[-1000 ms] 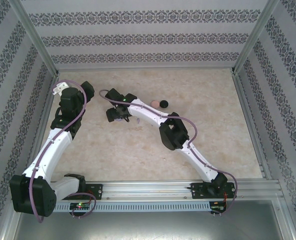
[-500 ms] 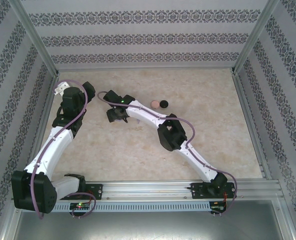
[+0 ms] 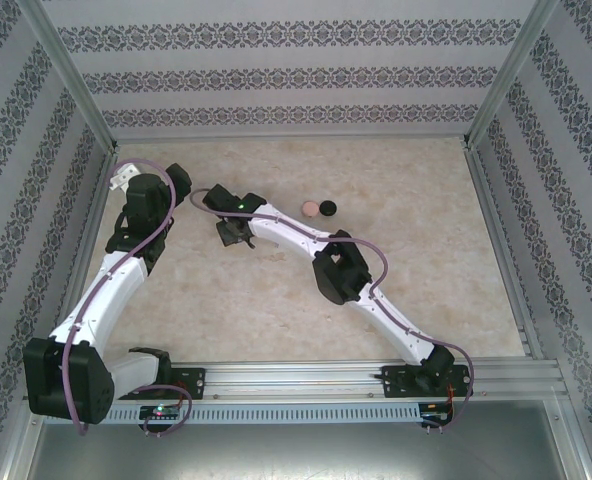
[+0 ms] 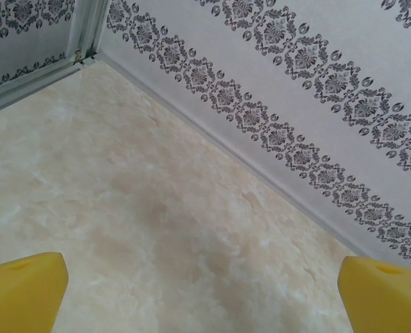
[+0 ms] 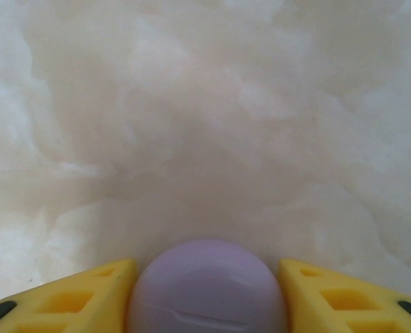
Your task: Insert wireless bluetooth earbuds into charging case
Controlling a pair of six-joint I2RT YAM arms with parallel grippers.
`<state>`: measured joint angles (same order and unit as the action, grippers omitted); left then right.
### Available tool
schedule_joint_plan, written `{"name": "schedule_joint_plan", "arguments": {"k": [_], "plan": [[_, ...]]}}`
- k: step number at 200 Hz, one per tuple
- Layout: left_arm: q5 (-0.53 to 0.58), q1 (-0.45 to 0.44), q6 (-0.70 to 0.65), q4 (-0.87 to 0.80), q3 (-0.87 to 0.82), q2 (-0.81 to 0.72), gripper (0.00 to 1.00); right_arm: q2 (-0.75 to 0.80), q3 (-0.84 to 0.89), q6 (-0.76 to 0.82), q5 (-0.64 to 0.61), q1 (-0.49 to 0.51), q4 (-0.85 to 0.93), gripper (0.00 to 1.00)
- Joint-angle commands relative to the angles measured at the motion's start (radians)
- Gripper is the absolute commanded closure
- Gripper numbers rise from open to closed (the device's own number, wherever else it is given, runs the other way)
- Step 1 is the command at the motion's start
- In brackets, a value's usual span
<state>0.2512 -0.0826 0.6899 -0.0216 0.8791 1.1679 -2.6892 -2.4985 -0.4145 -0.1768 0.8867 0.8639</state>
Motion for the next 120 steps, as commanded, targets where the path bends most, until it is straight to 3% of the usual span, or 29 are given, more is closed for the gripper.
{"name": "schedule_joint_plan", "arguments": {"k": [1, 69, 120], "plan": [[-0.012, 0.016, 0.013, 0.006, 0.021, 0.007, 0.01, 0.013, 0.028, 0.018, -0.017, 0.035, 0.031, 0.53], [-0.036, 0.016, -0.008, -0.028, 0.052, 0.004, 0.01, 0.215, 0.210, -0.013, -0.005, 0.041, -0.022, 0.58], [-0.075, 0.015, -0.019, -0.053, 0.063, 0.006, 0.00, 0.403, 0.446, -0.054, 0.019, 0.044, -0.097, 0.57]]}}
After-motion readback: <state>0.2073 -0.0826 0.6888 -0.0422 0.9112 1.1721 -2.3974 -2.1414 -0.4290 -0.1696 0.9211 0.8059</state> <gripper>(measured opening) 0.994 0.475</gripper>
